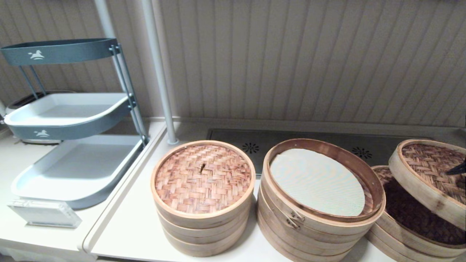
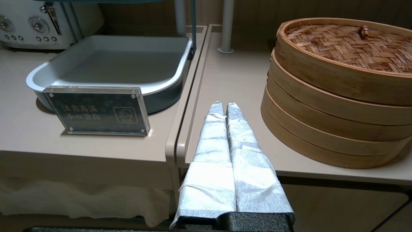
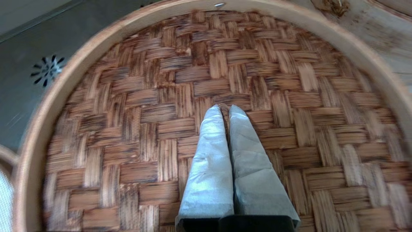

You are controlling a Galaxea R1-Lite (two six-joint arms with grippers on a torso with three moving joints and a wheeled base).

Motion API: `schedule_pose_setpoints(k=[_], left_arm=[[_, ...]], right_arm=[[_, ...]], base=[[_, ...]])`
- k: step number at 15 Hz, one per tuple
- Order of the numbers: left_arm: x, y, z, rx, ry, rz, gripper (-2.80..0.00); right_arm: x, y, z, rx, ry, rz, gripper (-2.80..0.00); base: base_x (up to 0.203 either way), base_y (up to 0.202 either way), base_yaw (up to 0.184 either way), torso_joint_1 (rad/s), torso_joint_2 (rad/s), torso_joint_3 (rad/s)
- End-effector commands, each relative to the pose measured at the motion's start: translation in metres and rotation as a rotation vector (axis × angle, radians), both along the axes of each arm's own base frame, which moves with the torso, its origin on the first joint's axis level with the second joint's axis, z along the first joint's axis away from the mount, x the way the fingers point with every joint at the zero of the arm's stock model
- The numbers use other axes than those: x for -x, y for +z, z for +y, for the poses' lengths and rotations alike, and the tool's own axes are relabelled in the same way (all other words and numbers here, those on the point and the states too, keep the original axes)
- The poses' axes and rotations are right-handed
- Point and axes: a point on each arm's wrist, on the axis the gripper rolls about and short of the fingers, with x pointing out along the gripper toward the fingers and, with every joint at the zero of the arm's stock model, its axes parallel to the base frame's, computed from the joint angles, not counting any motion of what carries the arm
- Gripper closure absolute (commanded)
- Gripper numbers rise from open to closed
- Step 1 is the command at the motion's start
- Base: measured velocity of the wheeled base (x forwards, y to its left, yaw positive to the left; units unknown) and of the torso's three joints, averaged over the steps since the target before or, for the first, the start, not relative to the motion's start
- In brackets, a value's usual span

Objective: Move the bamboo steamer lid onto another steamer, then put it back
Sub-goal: Put the steamer

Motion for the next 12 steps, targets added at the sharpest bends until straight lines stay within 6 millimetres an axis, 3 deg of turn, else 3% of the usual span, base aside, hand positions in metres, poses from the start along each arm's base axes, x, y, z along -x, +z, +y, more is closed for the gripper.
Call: schedule_pose_setpoints(k=[1,12], left_arm=[[-0.002,-0.007,0.000,0.000,0.001,0.022,0.00],[-0.002,-0.007,0.000,0.000,0.001,0.022,0.00]], right_arm=[[-0.007,-0.010,-0.004,-0.015,-0.005,0.033,0.00],[-0.033,-0.037,-0.019,-0.016,-0.015,0.068,0.00]], base=[[0.000,0.000,0.000,0.000,0.00,0.000],[0.000,0.000,0.000,0.000,0.00,0.000]])
